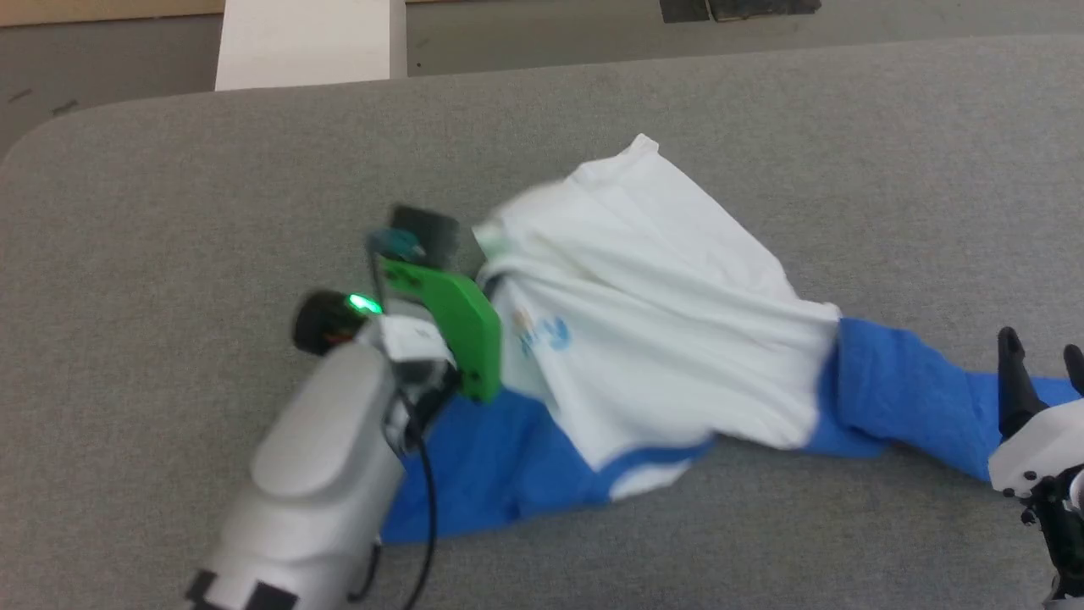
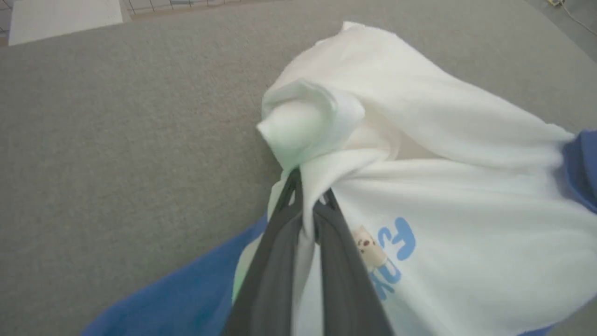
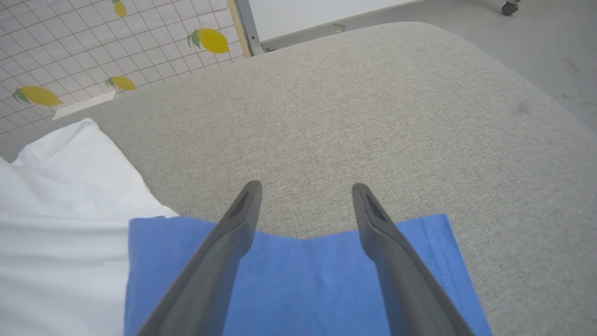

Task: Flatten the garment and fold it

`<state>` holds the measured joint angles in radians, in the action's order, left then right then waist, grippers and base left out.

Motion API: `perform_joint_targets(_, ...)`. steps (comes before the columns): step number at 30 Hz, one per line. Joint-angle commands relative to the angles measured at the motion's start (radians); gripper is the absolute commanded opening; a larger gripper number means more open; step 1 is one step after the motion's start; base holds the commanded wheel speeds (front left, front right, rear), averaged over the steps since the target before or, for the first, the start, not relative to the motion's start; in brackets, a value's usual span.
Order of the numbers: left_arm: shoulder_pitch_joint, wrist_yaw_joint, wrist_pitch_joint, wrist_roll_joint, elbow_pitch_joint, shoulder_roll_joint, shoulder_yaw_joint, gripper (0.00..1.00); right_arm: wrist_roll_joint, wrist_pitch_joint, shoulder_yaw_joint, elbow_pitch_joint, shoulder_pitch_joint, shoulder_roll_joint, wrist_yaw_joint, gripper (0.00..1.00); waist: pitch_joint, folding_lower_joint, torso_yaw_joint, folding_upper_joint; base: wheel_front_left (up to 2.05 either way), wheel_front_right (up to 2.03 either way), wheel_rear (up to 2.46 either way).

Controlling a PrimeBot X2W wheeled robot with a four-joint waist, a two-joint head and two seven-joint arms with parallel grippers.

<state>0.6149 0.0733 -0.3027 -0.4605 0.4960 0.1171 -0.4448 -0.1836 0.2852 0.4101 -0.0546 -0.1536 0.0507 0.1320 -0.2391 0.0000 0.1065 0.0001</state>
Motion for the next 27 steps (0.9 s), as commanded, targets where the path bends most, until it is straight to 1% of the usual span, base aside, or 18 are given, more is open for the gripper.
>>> perform_joint_targets(1,0.050,-0.019,0.029,-0.004,0.016,0.026,0.032,0.00,-0.005,-0.008,-0.012,-0.003,-0.016,0.000,-0.001,1.00,-0.016,0.0000,0.005,-0.0001,0.00,0.00,0.00)
perform_joint_targets(5,0.139,-0.048,0.076,-0.010,0.087,0.071,0.098,0.00,-0.009,-0.015,-0.039,-0.006,-0.027,0.000,-0.001,1.00,-0.045,0.0000,0.022,-0.0001,0.00,0.00,0.00)
perform_joint_targets(7,0.173,-0.047,0.084,-0.015,0.133,0.092,0.115,0.00,-0.007,-0.020,-0.049,-0.008,-0.029,0.000,-0.001,1.00,-0.054,0.0000,0.029,-0.0001,0.00,0.00,0.00)
perform_joint_targets(9,0.189,-0.044,0.093,-0.023,0.168,0.100,0.127,0.00,-0.004,-0.022,-0.056,-0.011,-0.027,0.000,-0.001,1.00,-0.057,0.0000,0.031,-0.0001,0.00,0.00,0.00)
perform_joint_targets(10,0.185,-0.023,0.109,-0.061,0.202,0.082,0.144,1.00,-0.002,-0.024,-0.060,-0.015,-0.019,0.000,-0.001,1.00,-0.044,0.0000,0.022,-0.0001,0.00,0.00,0.00)
perform_joint_targets(12,0.171,-0.012,0.133,-0.082,0.208,0.074,0.155,1.00,0.000,-0.027,-0.068,-0.012,-0.015,0.000,-0.001,1.00,-0.026,0.0000,0.012,-0.0001,0.00,0.00,0.00)
perform_joint_targets(14,0.147,-0.004,0.179,-0.102,0.194,0.069,0.173,1.00,-0.004,-0.030,-0.078,-0.003,-0.013,0.000,-0.001,1.00,-0.003,0.0000,-0.002,-0.0001,0.00,0.00,0.00)
perform_joint_targets(16,0.110,0.004,0.259,-0.121,0.149,0.067,0.198,1.00,-0.007,-0.027,-0.096,0.010,-0.011,0.000,-0.001,1.00,0.020,0.0000,-0.016,-0.0001,0.00,0.00,0.00)
perform_joint_targets(18,0.059,0.009,0.345,-0.114,0.085,0.077,0.208,1.00,-0.013,-0.018,-0.115,0.027,-0.008,0.000,-0.001,1.00,0.037,0.0000,-0.036,-0.0001,0.00,0.00,0.00)
perform_joint_targets(20,-0.018,0.001,0.450,-0.097,0.005,0.095,0.223,1.00,-0.007,-0.001,-0.151,0.043,-0.010,0.000,-0.001,1.00,0.054,0.0000,-0.055,-0.0001,0.00,0.00,0.00)
perform_joint_targets(22,-0.100,-0.013,0.511,-0.082,-0.061,0.107,0.236,1.00,-0.003,0.025,-0.190,0.047,-0.020,0.000,-0.001,1.00,0.063,0.0000,-0.070,-0.0001,0.00,0.00,0.00)
perform_joint_targets(25,-0.209,-0.041,0.548,-0.068,-0.150,0.116,0.265,1.00,0.019,0.076,-0.254,0.033,-0.054,0.000,-0.001,1.00,0.064,0.0000,-0.089,-0.0001,0.00,0.00,0.00)
perform_joint_targets(27,-0.287,-0.063,0.557,-0.062,-0.213,0.114,0.291,1.00,0.064,0.141,-0.311,-0.001,-0.098,0.000,-0.001,1.00,0.058,0.0000,-0.106,-0.0001,0.00,0.00,0.00)
